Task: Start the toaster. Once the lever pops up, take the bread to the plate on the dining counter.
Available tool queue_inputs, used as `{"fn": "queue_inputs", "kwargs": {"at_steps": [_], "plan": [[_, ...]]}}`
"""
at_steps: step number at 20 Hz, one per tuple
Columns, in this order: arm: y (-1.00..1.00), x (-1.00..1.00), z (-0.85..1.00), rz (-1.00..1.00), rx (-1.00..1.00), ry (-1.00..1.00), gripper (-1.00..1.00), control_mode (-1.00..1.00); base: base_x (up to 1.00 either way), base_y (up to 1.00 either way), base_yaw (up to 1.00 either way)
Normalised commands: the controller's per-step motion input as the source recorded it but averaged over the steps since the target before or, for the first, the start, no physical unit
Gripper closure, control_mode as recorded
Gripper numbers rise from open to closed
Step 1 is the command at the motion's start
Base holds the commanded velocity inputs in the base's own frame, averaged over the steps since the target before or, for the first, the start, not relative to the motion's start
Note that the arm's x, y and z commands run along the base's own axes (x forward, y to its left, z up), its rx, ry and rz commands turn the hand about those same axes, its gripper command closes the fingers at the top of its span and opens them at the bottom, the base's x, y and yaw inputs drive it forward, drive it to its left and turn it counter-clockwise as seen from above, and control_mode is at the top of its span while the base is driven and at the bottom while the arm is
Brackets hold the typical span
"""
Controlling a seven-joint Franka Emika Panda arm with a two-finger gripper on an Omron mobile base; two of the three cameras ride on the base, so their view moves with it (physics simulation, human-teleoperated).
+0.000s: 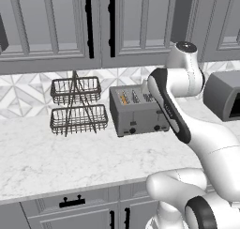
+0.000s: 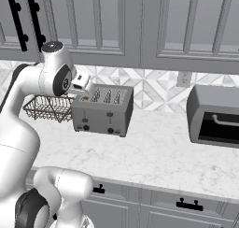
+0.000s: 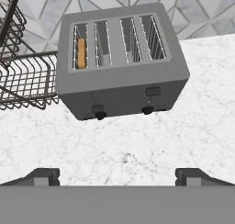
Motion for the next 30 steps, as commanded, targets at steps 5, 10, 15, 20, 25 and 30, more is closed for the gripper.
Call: {"fn": "queue_inputs", "kwargs": {"at_steps": [5,10,15,20,25,30], "plan": [[0.00,0.00,0.00,0.00,0.00,0.00,-1.00,-1.00,0.00,0.00,0.00],[0.00,0.00,0.00,0.00,0.00,0.00,-1.00,-1.00,0.00,0.00,0.00],[0.00,0.00,0.00,0.00,0.00,0.00,-1.00,-1.00,0.00,0.00,0.00],[0.00,0.00,0.00,0.00,0.00,0.00,-1.00,-1.00,0.00,0.00,0.00],[0.00,0.00,0.00,0.00,0.00,0.00,-1.00,-1.00,0.00,0.00,0.00],[0.00,0.00,0.00,0.00,0.00,0.00,-1.00,-1.00,0.00,0.00,0.00]]}}
